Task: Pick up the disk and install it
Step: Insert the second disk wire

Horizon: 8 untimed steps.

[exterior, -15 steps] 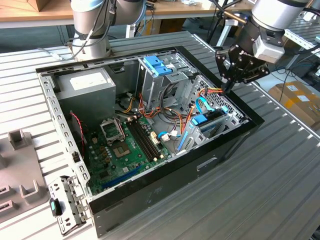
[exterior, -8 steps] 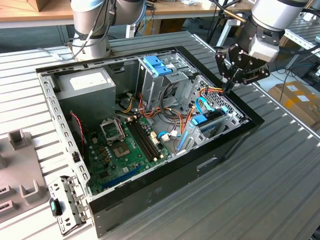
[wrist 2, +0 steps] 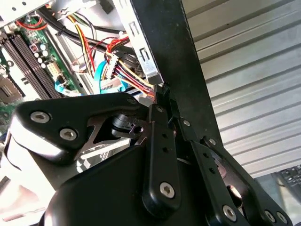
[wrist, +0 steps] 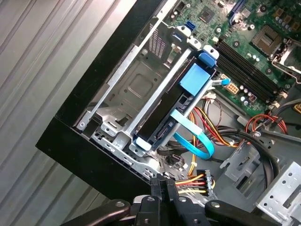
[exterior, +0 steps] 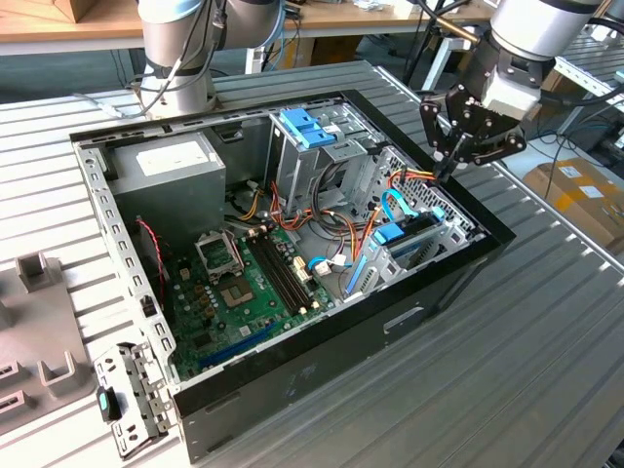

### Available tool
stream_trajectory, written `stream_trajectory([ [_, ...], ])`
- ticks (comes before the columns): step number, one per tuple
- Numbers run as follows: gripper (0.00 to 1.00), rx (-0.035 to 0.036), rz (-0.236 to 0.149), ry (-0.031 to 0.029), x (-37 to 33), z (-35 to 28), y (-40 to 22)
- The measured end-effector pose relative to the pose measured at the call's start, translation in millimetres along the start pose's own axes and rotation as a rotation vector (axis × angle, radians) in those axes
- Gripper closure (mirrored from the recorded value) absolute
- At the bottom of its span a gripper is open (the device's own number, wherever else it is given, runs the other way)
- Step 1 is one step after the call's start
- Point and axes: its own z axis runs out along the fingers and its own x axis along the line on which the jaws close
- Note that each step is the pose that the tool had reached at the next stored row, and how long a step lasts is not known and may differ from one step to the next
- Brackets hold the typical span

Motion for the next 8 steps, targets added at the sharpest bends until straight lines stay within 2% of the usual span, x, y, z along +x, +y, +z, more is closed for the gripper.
stream_trajectory([
  [5, 0.84, 0.0003, 0.055, 0.0039, -0.1, 0.0, 0.1],
  [8, 0.84, 0.0005, 0.105, 0.0074, -0.1, 0.0, 0.1],
])
